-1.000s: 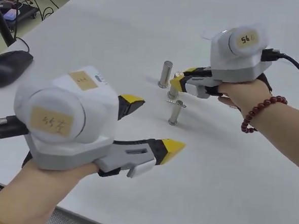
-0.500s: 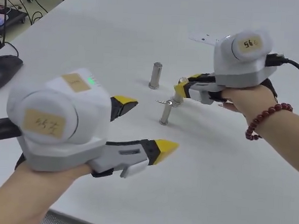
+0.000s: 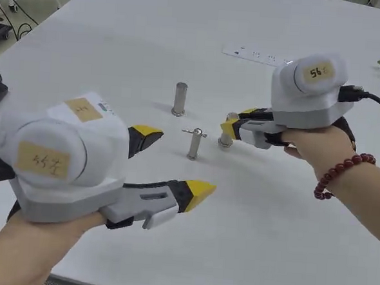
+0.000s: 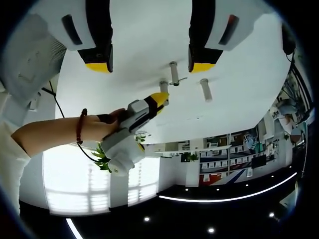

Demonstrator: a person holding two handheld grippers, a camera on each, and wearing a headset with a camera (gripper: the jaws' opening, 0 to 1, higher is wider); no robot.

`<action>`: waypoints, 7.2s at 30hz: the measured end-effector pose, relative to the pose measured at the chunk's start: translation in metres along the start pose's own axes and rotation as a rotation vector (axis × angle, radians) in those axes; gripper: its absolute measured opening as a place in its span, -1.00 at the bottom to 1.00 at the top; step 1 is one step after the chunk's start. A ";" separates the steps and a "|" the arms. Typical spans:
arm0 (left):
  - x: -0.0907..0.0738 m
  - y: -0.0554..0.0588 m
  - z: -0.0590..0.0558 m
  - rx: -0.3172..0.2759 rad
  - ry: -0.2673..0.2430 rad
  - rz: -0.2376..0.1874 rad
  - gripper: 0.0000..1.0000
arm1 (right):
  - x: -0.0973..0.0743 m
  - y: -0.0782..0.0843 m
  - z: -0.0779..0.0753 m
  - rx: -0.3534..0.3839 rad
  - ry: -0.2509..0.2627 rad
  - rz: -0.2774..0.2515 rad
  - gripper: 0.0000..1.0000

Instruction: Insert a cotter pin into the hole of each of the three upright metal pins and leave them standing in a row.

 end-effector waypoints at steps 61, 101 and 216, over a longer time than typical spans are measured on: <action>0.001 -0.007 -0.009 0.032 0.050 -0.034 0.20 | -0.030 0.049 0.052 0.301 0.340 -0.045 -0.70; 0.000 -0.006 -0.007 0.009 0.019 -0.039 0.62 | -0.081 0.004 -0.009 0.144 0.045 -0.075 -0.23; 0.007 -0.014 -0.001 -0.061 0.051 0.039 0.23 | -0.049 -0.001 -0.054 -0.617 -0.078 0.191 -0.96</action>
Point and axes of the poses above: the centre of the closed fingertips' face, and the gripper's own axes: x roughly forward along the fingers, z roughly to its left, y roughly out of its underside, the point moved 10 cm from there along -x, roughly backward along the fingers, and after that the axes turned 6 degrees about x, right-handed, at the moved point
